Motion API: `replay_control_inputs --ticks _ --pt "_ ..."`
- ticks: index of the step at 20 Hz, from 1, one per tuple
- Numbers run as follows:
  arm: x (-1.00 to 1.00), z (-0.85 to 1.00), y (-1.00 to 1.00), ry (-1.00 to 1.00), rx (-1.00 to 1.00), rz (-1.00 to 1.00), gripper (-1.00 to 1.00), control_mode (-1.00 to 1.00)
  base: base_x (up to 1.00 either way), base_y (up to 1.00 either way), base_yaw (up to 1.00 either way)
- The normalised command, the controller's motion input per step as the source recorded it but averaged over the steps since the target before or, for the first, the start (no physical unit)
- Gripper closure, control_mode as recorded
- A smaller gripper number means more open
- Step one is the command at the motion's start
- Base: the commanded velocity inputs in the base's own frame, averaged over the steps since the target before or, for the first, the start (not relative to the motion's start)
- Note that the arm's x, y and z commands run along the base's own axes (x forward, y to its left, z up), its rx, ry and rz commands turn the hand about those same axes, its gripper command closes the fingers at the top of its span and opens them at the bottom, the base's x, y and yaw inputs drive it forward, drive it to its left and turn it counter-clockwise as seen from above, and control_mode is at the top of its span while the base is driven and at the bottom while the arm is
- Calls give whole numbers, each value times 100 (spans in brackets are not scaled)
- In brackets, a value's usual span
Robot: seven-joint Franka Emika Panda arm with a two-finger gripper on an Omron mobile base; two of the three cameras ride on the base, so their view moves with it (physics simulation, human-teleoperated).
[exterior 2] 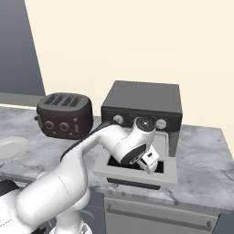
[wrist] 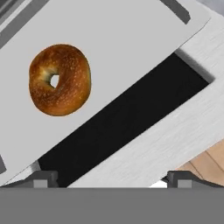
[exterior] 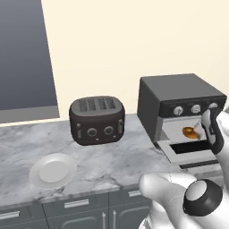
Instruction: Pick up the bagel from the plate, place it on the toaster oven rack, close the door, and set the timer.
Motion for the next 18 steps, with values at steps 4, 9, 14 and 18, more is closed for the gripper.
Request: replay_control_inputs --ticks 4,9,14,18 --pt "0 -23 -1 2 9 22 -100 -100 0 0 0" --pt "23 -28 0 5 5 19 -100 -100 0 0 0" --pt "38 -24 0 6 3 18 -100 -100 0 0 0" --pt "39 -20 0 5 4 19 -100 -100 0 0 0"
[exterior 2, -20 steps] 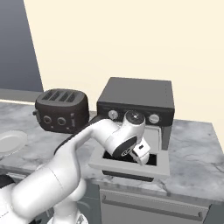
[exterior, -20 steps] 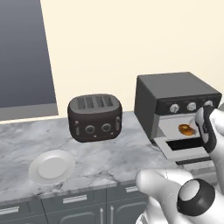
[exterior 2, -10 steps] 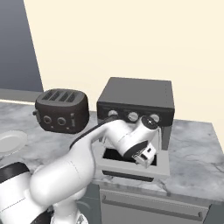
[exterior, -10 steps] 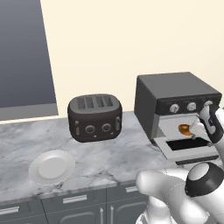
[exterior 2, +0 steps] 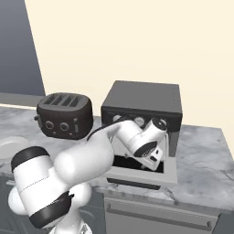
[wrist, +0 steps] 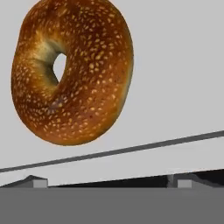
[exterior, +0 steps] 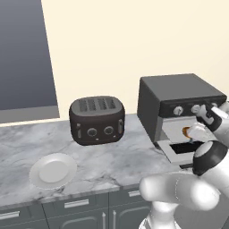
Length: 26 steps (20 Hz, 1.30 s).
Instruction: Pick up the bagel from the plate, place it on the toaster oven rack, close the door, and set the timer.
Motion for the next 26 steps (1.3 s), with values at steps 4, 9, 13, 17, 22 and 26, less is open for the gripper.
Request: replay_control_inputs --ticks 4,9,13,17,22,26 --pt "42 -15 0 5 4 18 -100 -100 0 0 0" --pt "40 -9 0 5 6 18 -100 -100 0 0 0" --pt "43 0 1 1 7 14 -100 -100 0 0 0" --pt "39 0 9 -2 9 4 -100 -100 0 0 0" --pt "59 0 19 -3 8 0 -100 -100 0 0 0" --pt "68 6 16 0 7 0 -100 -100 0 0 0"
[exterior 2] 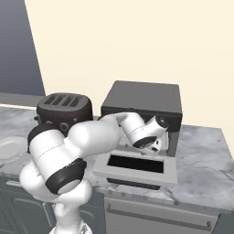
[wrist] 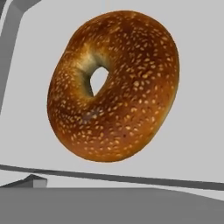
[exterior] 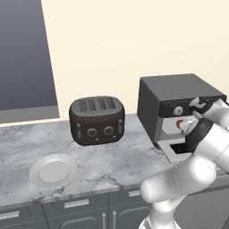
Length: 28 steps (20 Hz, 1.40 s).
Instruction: Pick up the bagel from the plate, place it on the toaster oven rack, close the door, and set the timer.
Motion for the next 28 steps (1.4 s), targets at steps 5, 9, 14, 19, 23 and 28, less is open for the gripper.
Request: replay_control_inputs --ticks 5,9,14,19,23,28 --pt "45 19 8 -1 2 0 -100 -100 0 0 0" --pt "-10 34 2 -3 0 0 -100 -100 0 0 0" --pt "-95 48 0 -1 0 0 -100 -100 0 0 0" --pt "-100 48 -9 -1 0 1 -100 -100 0 0 0" --pt "-100 21 -30 0 11 0 -100 -100 0 0 0" --pt "-80 0 -42 2 23 0 -100 -100 0 0 0"
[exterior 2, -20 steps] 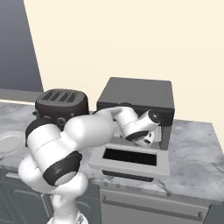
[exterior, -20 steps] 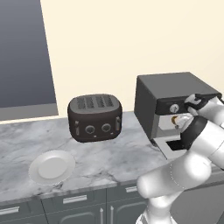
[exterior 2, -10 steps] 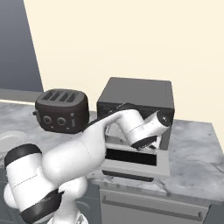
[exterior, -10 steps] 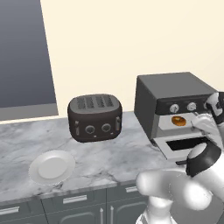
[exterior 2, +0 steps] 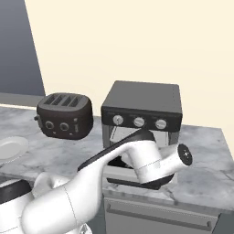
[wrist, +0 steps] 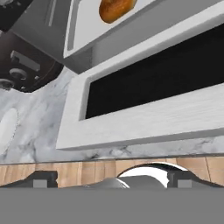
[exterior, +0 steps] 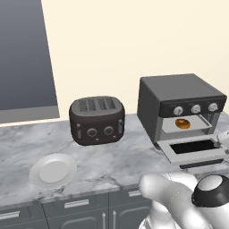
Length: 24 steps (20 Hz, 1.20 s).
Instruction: Pick up the bagel from the plate, place it on the toaster oven rack, close the door, and set the timer.
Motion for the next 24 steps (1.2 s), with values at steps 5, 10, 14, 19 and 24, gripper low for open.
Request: replay_control_inputs --ticks 5,10,14,19,24 --pt "-18 0 -60 6 29 0 -100 -100 0 0 0" --pt "4 0 -55 7 31 0 -100 -100 0 0 0" --pt "25 -20 -36 0 20 0 -100 -100 0 0 0" --pt "18 -37 -22 0 12 -2 -100 -100 0 0 0" --pt "21 -44 -3 0 5 -6 -100 -100 0 0 0"
